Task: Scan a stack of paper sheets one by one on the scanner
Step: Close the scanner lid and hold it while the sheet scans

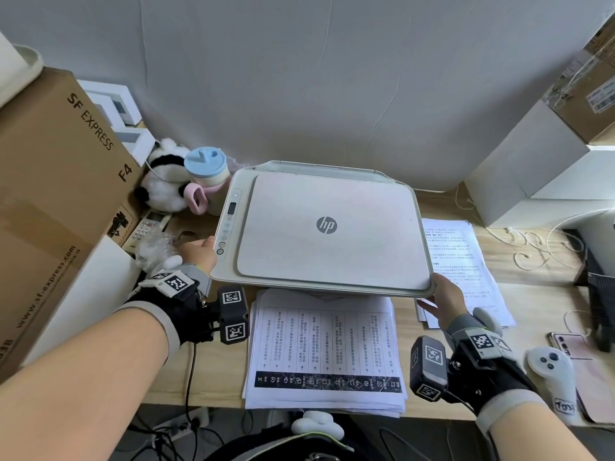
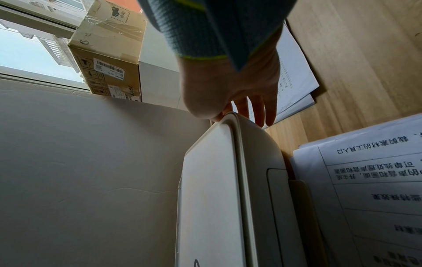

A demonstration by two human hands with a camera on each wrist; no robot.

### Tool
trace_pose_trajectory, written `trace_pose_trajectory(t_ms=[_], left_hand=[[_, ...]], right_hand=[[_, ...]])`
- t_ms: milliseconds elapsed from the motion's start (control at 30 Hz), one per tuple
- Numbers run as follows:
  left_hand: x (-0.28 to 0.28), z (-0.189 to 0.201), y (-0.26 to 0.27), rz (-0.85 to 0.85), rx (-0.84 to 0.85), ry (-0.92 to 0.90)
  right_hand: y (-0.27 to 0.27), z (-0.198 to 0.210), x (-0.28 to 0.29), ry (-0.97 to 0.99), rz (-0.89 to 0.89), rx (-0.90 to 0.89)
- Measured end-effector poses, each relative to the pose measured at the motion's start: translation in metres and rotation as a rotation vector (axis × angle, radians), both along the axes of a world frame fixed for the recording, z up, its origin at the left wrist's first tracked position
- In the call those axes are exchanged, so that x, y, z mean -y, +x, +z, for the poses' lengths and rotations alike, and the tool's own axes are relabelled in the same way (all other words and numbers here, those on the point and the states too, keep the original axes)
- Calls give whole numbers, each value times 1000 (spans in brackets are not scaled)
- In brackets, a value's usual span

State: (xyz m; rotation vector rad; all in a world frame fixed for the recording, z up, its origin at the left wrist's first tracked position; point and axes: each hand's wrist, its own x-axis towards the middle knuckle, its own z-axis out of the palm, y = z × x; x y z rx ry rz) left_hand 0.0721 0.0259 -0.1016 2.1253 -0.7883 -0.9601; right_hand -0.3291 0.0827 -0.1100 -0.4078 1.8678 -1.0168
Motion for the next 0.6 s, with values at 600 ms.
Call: trace_pose_trajectory(t_ms=[600], left_hand=[[-7, 11, -5, -18, 31, 16]], right_hand=[[5, 7, -3, 7, -40, 13]])
